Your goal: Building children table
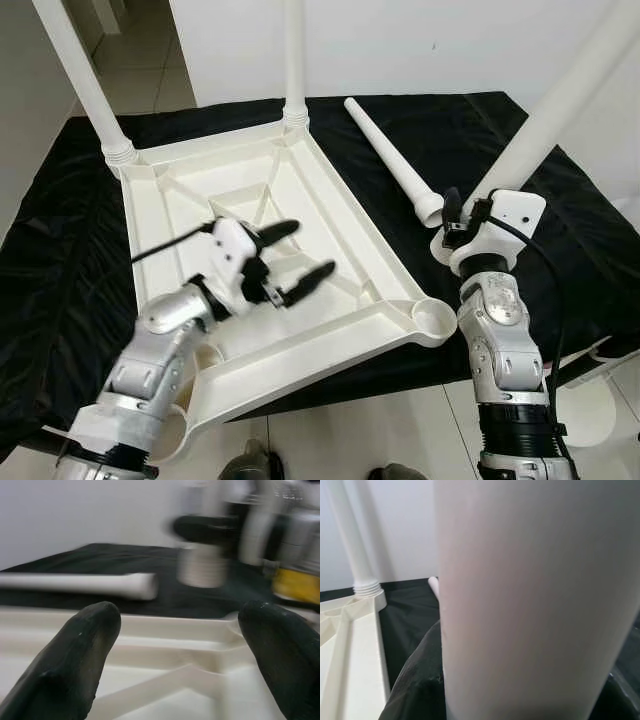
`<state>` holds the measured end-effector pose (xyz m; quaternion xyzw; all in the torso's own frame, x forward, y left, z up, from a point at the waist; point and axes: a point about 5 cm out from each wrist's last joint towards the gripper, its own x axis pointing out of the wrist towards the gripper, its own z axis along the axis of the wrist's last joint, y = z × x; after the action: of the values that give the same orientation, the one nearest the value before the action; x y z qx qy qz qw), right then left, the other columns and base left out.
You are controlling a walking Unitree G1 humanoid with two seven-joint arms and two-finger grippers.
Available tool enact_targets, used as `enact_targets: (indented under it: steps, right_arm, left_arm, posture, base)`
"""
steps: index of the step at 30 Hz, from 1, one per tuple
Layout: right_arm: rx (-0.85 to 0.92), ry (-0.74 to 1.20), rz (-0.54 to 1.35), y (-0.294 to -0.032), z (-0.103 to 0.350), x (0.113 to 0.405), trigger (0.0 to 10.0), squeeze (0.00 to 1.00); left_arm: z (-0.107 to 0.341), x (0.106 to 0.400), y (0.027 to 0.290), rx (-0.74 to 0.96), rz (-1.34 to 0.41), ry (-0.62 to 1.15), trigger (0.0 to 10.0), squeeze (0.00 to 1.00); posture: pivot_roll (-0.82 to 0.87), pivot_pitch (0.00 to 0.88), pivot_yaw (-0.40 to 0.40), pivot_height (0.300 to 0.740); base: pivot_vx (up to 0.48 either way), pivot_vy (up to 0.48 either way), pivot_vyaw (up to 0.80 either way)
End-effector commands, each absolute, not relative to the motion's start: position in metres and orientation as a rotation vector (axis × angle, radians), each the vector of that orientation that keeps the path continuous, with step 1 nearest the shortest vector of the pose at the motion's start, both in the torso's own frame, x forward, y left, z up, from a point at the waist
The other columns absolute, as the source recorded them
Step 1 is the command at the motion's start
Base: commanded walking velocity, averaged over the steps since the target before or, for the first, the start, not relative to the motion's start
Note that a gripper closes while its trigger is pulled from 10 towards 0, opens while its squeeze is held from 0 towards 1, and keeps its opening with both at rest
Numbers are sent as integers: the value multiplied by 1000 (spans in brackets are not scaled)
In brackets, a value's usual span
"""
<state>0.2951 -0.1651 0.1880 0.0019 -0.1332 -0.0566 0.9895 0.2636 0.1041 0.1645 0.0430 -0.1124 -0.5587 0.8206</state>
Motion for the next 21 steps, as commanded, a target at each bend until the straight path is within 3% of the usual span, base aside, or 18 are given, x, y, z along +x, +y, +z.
enact_targets:
  steps: [1,3,21]
  right_arm:
    - [-6,-288,-88,-160,192,293,10000,0]
    - [-22,-307,-63,-157,193,290,10000,0]
    - [-30,-320,140,-132,176,248,10000,0]
  left_arm:
    - [160,257,100,153,-1273,-233,10000,0]
    - [153,255,99,211,-1286,-195,10000,0]
    - [151,252,88,182,-1303,-93,10000,0]
  posture:
    - [38,1,19,740]
    - [38,5,17,740]
    - [19,21,12,740]
  base:
    - [0,0,0]
    - [0,0,0]
    - [0,0,0]
